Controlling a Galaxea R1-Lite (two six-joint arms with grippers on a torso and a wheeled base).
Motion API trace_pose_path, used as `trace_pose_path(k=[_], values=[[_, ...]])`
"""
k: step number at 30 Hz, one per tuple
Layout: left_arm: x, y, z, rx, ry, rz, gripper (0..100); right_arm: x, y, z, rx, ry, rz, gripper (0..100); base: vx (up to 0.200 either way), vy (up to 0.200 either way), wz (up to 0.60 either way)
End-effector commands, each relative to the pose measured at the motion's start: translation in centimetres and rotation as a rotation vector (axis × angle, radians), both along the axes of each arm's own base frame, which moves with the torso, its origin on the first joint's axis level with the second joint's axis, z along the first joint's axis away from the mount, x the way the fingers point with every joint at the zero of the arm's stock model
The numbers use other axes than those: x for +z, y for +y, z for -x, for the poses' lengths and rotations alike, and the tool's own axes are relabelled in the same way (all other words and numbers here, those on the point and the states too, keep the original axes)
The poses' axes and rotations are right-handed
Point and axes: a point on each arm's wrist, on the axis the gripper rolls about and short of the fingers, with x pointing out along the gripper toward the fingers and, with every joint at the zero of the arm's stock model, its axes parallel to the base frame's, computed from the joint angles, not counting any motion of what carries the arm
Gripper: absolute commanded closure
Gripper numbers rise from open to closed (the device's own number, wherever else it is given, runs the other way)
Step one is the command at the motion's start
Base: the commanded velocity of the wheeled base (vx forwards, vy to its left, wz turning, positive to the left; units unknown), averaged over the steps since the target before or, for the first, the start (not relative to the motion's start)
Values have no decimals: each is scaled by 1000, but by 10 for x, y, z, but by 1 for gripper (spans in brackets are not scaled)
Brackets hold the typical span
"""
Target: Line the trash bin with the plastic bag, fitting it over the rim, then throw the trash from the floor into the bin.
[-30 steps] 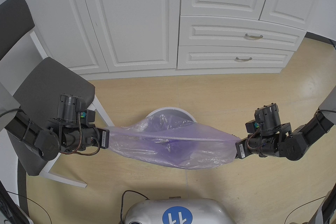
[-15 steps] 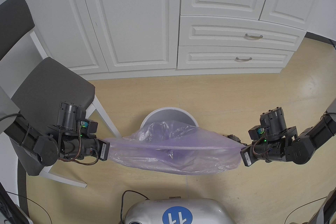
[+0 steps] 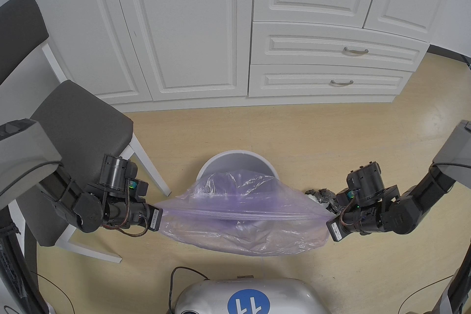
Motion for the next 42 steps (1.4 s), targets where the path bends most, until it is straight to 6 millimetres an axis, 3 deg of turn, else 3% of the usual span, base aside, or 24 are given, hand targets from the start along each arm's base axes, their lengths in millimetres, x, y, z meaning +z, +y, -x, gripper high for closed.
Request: trace_pose_path(k=[1,8,13,24,25,30,38,42], values=[[-33,-1,-20,29,23,2,100,-31,13,-21,-42,34,-28,100,0,0,0],[-34,-4,-47,173,-147,142,100,-42,39,-43,-130,-87,-227,100,0,0,0],[-29,-3,-52,186,-221,171,100,-53,51,-51,-138,-172,-320,100,0,0,0],[-42,-10,-53,172,-223,190,100,-65,50,-55,-141,-193,-335,100,0,0,0],[-44,-13,-53,168,-223,196,100,-67,49,-56,-144,-198,-337,0,0,0,0],[-47,-21,-60,182,-315,272,100,-61,41,-55,-145,-239,-356,0,0,0,0],[-39,-24,-58,171,-376,304,100,-13,9,-21,40,-240,-376,0,0,0,0],[-38,-26,-57,164,-377,308,100,6,2,-10,117,-287,-442,0,0,0,0]])
